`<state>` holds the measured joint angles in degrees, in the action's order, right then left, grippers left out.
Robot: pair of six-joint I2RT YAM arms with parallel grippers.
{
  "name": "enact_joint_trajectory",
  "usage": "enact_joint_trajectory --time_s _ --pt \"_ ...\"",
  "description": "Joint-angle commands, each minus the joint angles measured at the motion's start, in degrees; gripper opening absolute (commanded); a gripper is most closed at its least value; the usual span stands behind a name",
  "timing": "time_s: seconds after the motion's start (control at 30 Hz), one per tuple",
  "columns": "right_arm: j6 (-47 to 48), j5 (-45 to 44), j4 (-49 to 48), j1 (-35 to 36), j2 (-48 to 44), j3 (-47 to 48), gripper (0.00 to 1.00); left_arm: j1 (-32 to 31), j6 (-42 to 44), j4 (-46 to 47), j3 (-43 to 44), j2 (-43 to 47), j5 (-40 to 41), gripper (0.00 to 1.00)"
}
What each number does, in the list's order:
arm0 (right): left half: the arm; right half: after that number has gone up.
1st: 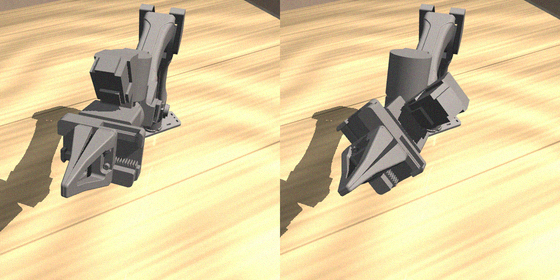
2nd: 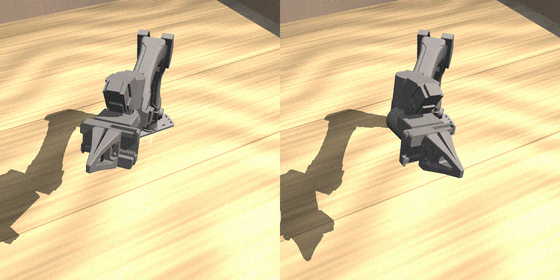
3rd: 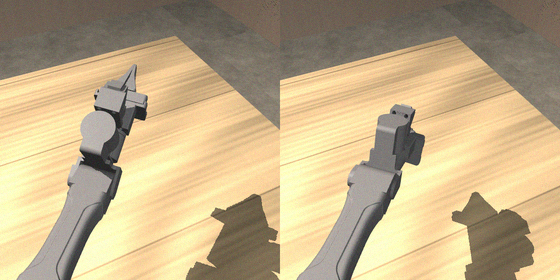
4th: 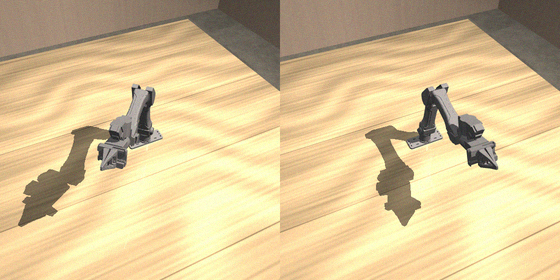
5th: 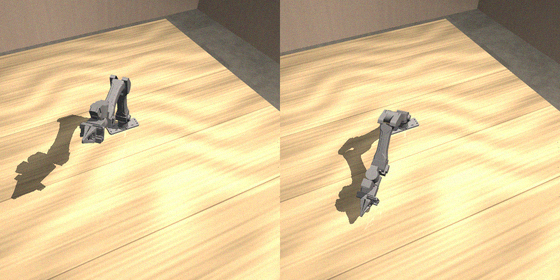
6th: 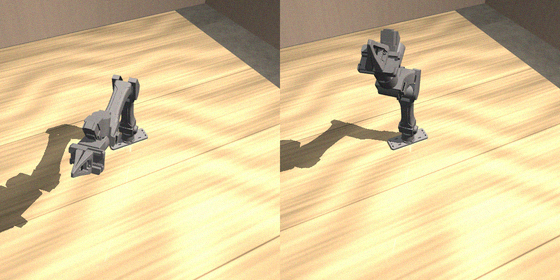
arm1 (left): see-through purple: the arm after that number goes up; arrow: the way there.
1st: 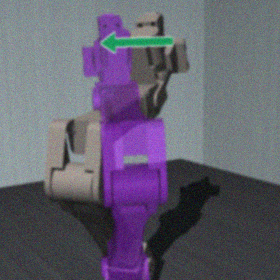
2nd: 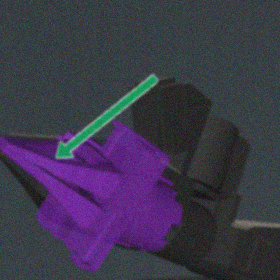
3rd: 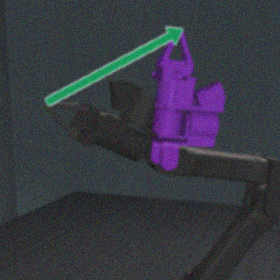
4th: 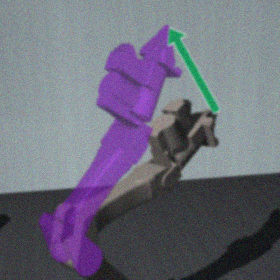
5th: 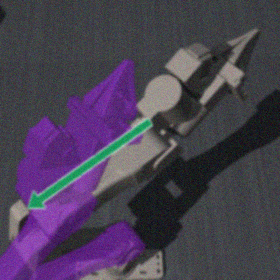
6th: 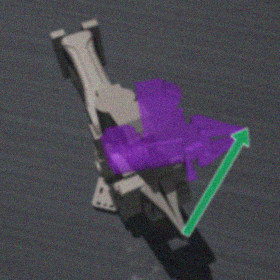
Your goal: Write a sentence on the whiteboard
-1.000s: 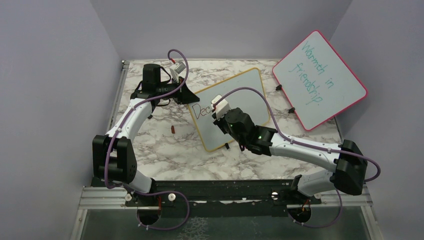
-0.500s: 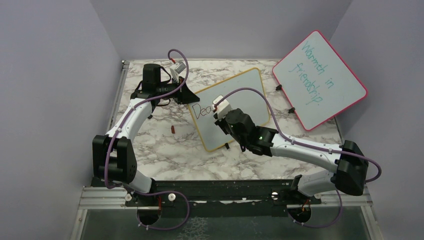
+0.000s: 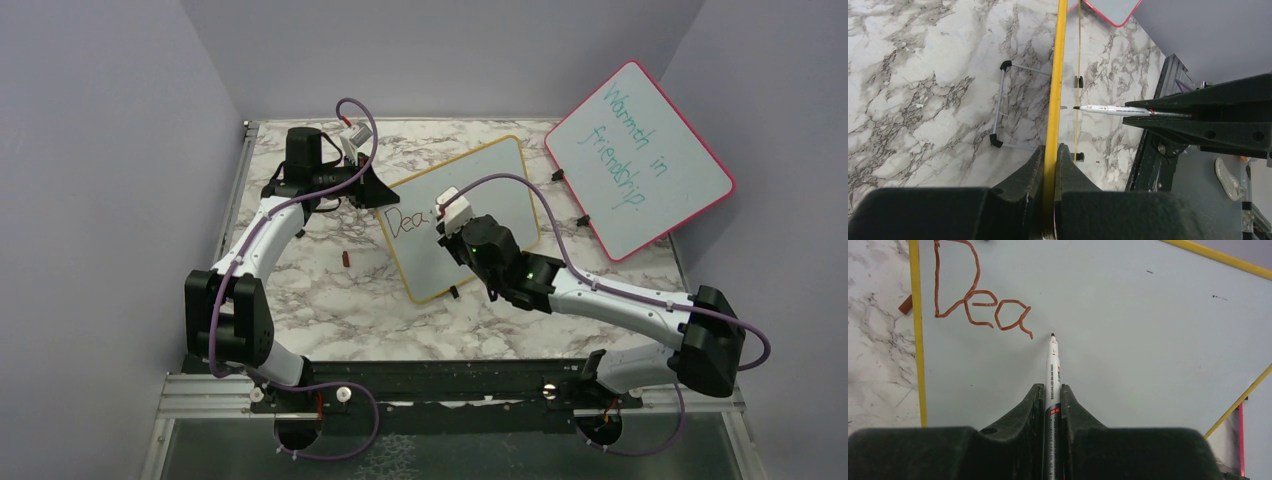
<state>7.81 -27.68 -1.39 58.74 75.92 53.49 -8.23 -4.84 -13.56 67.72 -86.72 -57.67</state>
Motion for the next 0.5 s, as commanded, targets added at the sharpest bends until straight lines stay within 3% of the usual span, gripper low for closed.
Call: enact_joint_trajectory --time_s 0.0,0.47 --pt "1.4 -1.1 -3.6 -0.3 -1.4 0.1 0.0 0.2 6.3 -3.8 -1.0 -2.7 9.9 0.0" --pt "2.0 -0.7 -5.8 -1.2 0.6 0.7 0.0 0.2 6.2 -3.9 -0.9 -3.0 9.6 0.0"
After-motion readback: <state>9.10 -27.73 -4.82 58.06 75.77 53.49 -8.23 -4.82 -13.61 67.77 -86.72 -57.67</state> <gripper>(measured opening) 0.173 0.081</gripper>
